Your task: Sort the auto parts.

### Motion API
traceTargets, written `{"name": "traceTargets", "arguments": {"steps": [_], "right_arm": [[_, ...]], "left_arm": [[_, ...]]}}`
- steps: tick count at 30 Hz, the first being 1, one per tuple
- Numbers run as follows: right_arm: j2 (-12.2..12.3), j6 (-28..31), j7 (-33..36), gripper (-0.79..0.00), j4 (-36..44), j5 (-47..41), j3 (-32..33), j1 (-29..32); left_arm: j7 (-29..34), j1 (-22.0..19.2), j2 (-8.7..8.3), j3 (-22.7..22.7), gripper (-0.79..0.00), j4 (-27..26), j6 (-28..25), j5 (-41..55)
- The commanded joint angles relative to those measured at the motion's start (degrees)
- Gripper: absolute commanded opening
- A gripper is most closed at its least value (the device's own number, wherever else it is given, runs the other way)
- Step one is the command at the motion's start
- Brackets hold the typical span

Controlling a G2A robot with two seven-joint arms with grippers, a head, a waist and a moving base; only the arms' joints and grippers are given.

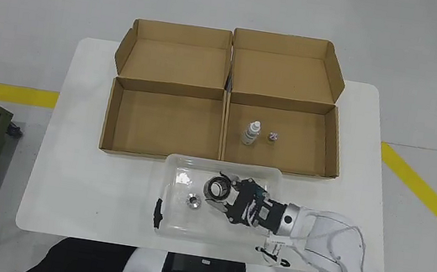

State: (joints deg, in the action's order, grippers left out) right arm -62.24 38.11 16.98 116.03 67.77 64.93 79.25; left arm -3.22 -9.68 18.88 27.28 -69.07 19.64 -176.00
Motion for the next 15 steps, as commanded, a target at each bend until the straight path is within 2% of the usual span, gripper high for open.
{"name": "traceTargets", "arguments": {"steps": [1,15], "right_arm": [[0.0,-0.1,-2.0,-0.785,0.4,-0.8,0.4,0.3],[0.0,-0.6,-11.2,-0.785,1.7,-8.1,3.7,1.1]], "left_arm": [[0.0,0.0,0.00,0.0,0.000,0.0,0.0,0.0],[0.0,0.0,0.00,0.0,0.000,0.0,0.0,0.0]]}}
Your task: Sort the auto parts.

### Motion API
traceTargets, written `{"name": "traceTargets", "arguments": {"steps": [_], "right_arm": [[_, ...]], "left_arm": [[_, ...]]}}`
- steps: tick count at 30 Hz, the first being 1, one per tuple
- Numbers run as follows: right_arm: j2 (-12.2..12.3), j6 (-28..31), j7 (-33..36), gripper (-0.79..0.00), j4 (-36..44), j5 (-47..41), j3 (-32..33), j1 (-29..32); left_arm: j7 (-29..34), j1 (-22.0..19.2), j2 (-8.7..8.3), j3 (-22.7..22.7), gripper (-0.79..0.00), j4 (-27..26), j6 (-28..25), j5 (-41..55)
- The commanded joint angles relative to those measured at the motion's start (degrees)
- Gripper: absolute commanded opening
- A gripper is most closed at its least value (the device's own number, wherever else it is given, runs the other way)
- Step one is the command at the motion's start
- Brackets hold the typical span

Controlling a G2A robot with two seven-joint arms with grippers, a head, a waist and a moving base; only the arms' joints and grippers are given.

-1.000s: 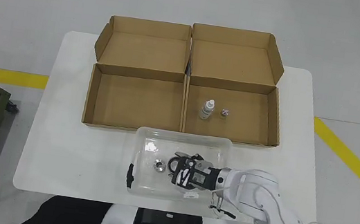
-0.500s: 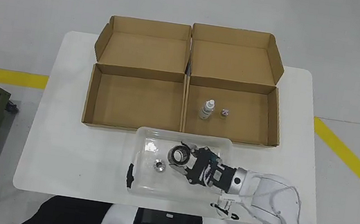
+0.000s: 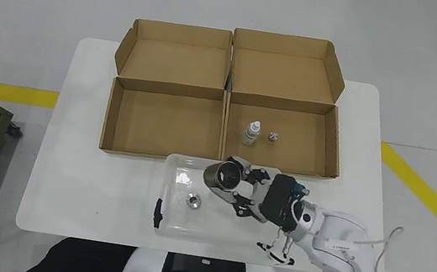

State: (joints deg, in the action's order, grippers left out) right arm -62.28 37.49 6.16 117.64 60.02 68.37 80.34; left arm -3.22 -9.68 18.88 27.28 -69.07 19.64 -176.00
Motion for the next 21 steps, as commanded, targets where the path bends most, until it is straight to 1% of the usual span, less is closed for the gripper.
{"name": "traceTargets", "arguments": {"steps": [1,7,21], "right_arm": [[0.0,0.0,-0.9,-0.785,0.3,-0.7,0.5,0.1],[0.0,0.1,-2.3,-0.785,1.3,-3.4,1.7,-0.1],[-0.3,-1.3,-10.9,-0.785,1.5,-9.1,5.6,1.1]], "left_arm": [[0.0,0.0,0.00,0.0,0.000,0.0,0.0,0.0],[0.0,0.0,0.00,0.0,0.000,0.0,0.0,0.0],[0.0,0.0,0.00,0.0,0.000,0.0,0.0,0.0]]}}
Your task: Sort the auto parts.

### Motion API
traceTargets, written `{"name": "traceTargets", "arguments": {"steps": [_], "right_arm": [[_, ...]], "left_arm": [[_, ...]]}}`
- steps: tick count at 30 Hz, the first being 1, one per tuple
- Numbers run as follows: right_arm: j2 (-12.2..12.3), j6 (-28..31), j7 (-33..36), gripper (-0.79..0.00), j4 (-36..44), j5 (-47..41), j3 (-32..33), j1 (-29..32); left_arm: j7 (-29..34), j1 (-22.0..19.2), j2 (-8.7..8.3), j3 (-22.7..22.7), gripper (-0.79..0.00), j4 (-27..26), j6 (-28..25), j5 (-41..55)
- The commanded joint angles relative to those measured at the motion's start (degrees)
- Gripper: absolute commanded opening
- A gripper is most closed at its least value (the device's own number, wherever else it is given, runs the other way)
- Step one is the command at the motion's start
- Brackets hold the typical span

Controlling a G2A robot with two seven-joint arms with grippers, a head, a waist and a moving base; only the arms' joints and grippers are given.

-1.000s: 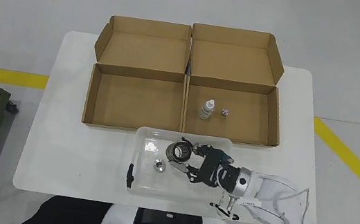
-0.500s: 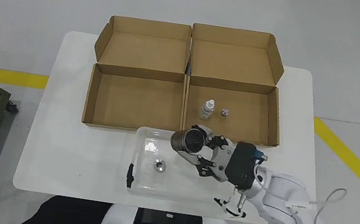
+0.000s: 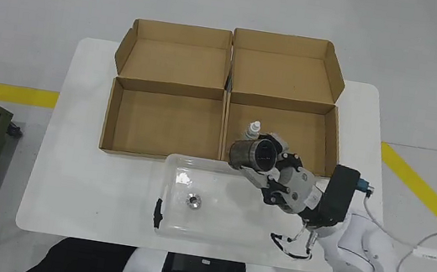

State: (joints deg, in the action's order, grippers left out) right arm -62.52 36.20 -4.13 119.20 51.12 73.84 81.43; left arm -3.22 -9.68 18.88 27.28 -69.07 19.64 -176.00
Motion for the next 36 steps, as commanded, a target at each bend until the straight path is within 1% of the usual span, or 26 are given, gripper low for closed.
{"name": "traceTargets", "arguments": {"steps": [1,8,16,24,36], "right_arm": [[-0.1,-0.3,-1.7,-0.785,0.0,-0.7,0.4,0.1],[-0.4,-0.4,-5.6,-0.785,0.0,-2.0,1.4,0.7],[-0.7,-0.2,-6.1,-0.785,-1.5,-2.6,0.8,0.4],[-1.2,-3.4,-0.3,-0.785,-4.0,-1.3,-2.6,-2.4],[-3.1,-10.6,7.1,-0.785,-8.2,6.5,-12.8,-10.2]], "left_arm": [[0.0,0.0,0.00,0.0,0.000,0.0,0.0,0.0],[0.0,0.0,0.00,0.0,0.000,0.0,0.0,0.0],[0.0,0.0,0.00,0.0,0.000,0.0,0.0,0.0],[0.0,0.0,0.00,0.0,0.000,0.0,0.0,0.0],[0.0,0.0,0.00,0.0,0.000,0.0,0.0,0.0]]}}
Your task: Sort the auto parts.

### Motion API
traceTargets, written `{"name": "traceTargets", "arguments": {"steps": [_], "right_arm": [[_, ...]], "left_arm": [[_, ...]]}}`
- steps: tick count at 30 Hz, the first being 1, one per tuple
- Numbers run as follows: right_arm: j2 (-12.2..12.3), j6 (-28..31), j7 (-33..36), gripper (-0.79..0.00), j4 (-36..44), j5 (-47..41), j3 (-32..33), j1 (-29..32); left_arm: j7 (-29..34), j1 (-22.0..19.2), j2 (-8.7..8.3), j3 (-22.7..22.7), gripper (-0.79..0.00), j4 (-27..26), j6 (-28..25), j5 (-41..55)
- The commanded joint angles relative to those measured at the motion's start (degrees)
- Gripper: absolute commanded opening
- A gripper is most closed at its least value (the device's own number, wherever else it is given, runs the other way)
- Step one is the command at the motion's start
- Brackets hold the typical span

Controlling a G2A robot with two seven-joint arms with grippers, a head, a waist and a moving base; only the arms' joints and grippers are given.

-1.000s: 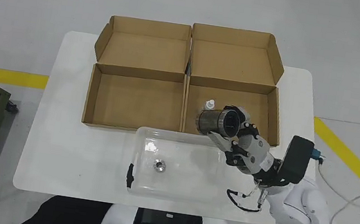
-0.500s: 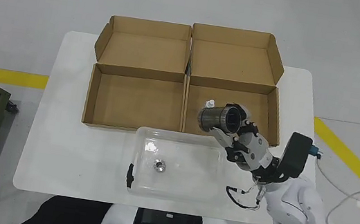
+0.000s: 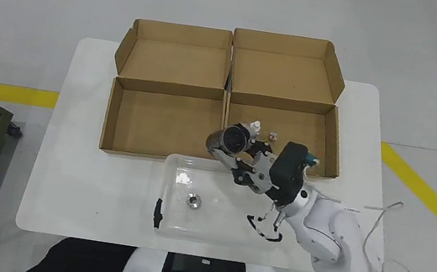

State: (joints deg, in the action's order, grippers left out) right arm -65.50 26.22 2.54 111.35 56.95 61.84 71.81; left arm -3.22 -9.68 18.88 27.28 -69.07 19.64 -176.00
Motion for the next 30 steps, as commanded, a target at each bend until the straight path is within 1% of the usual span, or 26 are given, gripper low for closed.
{"name": "traceTargets", "arguments": {"steps": [1,9,18,30], "right_arm": [[-0.3,-1.2,0.9,-0.785,-0.8,1.4,-1.6,-1.3],[-2.2,-5.7,5.9,-0.785,-6.0,6.1,-8.3,-7.5],[-4.8,-10.2,14.2,-0.785,-12.3,8.7,-15.0,-15.3],[-8.1,-14.0,20.4,-0.785,-21.2,8.4,-19.7,-22.6]], "left_arm": [[0.0,0.0,0.00,0.0,0.000,0.0,0.0,0.0],[0.0,0.0,0.00,0.0,0.000,0.0,0.0,0.0],[0.0,0.0,0.00,0.0,0.000,0.0,0.0,0.0],[0.0,0.0,0.00,0.0,0.000,0.0,0.0,0.0]]}}
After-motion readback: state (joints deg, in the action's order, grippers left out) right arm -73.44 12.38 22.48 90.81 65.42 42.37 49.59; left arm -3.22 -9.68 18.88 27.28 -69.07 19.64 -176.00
